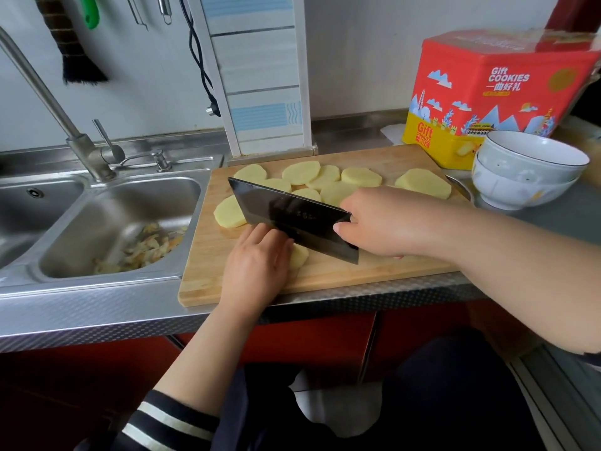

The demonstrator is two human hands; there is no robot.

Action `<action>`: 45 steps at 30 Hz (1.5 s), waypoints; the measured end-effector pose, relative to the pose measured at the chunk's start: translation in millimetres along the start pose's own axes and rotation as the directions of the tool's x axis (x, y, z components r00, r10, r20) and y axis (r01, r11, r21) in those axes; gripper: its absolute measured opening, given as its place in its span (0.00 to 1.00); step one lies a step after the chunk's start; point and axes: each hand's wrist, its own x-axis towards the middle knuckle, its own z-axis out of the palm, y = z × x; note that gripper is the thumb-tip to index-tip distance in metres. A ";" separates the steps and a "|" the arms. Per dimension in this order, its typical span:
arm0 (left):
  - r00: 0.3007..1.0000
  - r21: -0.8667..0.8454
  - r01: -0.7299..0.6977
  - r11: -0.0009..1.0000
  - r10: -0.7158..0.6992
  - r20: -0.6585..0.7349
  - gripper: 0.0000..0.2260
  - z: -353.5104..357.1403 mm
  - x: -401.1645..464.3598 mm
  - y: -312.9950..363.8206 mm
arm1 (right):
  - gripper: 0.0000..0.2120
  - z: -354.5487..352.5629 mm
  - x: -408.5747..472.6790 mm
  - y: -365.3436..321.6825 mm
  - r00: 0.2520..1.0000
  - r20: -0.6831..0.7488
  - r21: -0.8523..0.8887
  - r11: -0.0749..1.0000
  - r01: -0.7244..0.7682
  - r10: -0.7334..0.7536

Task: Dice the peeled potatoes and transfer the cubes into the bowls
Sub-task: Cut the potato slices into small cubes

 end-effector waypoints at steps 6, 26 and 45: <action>1.000 0.032 0.010 0.999 -0.010 -0.006 0.10 1.4 -3.9 3.3 | 0.15 -6.7 -11.3 3.9 0.999 0.032 -0.061 0.998 -0.012 0.014; 0.999 0.005 0.048 0.999 -0.048 -0.025 0.09 1.5 -8.8 2.1 | 0.18 8.1 13.7 19.3 0.972 0.205 0.161 0.976 -0.147 0.112; 0.998 -0.010 0.062 0.998 -0.062 -0.033 0.11 -1.1 -12.0 1.1 | 0.14 -1.2 -13.3 1.8 0.995 0.077 0.025 0.997 -0.071 0.069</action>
